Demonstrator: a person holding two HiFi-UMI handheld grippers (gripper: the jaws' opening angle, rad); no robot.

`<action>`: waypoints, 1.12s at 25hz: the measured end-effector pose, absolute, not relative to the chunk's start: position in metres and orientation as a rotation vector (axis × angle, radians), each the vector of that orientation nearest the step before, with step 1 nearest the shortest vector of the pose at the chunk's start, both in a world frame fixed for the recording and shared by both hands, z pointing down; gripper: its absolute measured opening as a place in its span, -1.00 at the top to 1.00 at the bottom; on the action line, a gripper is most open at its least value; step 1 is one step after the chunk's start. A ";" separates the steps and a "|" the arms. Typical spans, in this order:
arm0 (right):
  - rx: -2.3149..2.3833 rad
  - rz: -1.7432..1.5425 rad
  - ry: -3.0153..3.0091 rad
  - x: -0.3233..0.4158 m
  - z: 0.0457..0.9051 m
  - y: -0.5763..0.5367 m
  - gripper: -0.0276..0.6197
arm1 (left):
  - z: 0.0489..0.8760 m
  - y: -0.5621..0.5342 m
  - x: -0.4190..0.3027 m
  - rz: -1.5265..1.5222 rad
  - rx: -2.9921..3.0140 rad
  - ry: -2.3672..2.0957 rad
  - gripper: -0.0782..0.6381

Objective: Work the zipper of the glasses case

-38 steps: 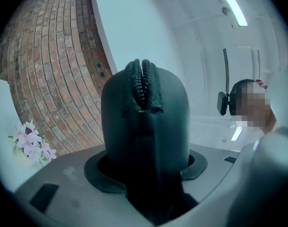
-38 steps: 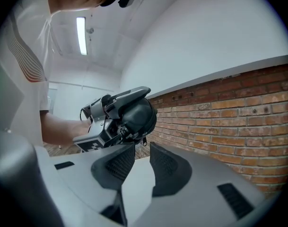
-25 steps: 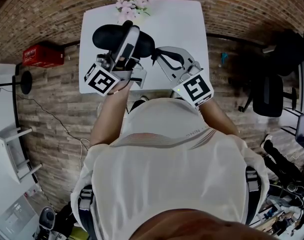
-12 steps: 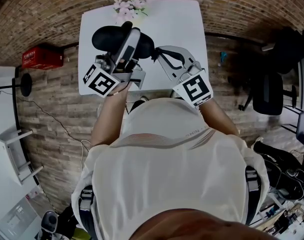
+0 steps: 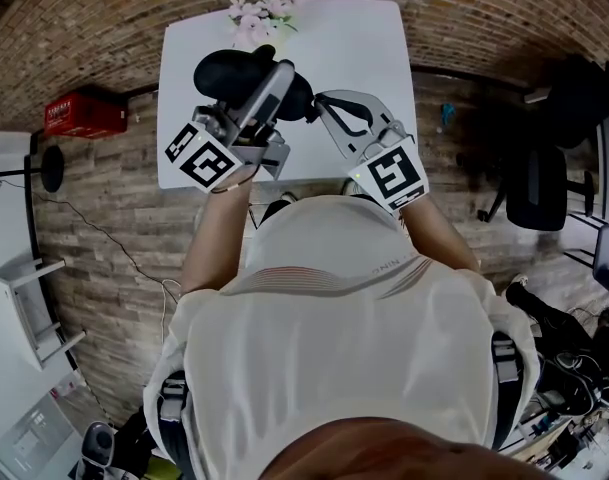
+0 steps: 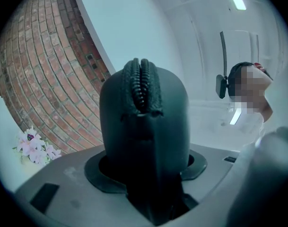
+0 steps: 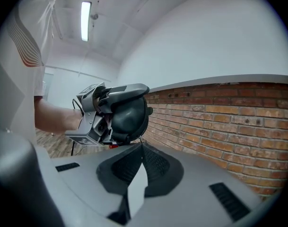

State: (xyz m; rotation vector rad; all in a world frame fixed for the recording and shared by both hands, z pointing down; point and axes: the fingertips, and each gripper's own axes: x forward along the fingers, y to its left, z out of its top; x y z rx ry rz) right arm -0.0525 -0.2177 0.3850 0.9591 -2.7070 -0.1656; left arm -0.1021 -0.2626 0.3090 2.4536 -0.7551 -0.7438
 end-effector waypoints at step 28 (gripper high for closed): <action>0.913 -0.210 -2.727 -0.052 0.386 -0.208 0.75 | 0.347 -0.236 -0.070 -0.336 2.489 -0.516 0.04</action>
